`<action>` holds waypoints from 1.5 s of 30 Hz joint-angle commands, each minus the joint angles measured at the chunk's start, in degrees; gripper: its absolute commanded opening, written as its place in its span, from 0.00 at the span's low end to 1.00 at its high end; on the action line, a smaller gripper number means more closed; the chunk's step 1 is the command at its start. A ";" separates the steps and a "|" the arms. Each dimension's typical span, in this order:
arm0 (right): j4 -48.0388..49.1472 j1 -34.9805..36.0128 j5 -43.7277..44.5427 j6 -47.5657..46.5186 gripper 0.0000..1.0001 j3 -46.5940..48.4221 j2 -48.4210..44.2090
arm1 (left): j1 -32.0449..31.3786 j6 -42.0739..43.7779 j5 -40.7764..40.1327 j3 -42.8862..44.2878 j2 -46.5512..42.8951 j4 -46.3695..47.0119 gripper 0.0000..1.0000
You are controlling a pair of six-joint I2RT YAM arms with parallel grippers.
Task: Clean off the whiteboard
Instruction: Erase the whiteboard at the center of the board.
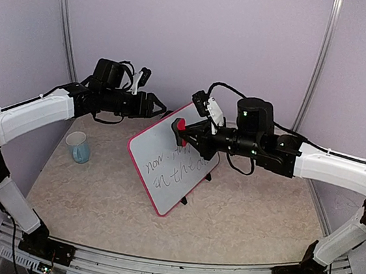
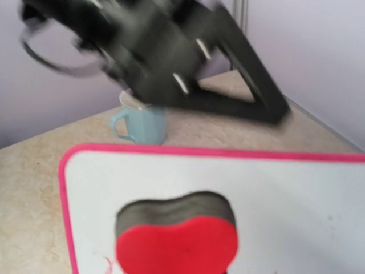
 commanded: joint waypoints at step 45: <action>-6.86 11.63 14.22 4.21 0.00 9.91 18.19 | -7.56 -4.73 -9.86 -23.07 -20.20 2.59 0.08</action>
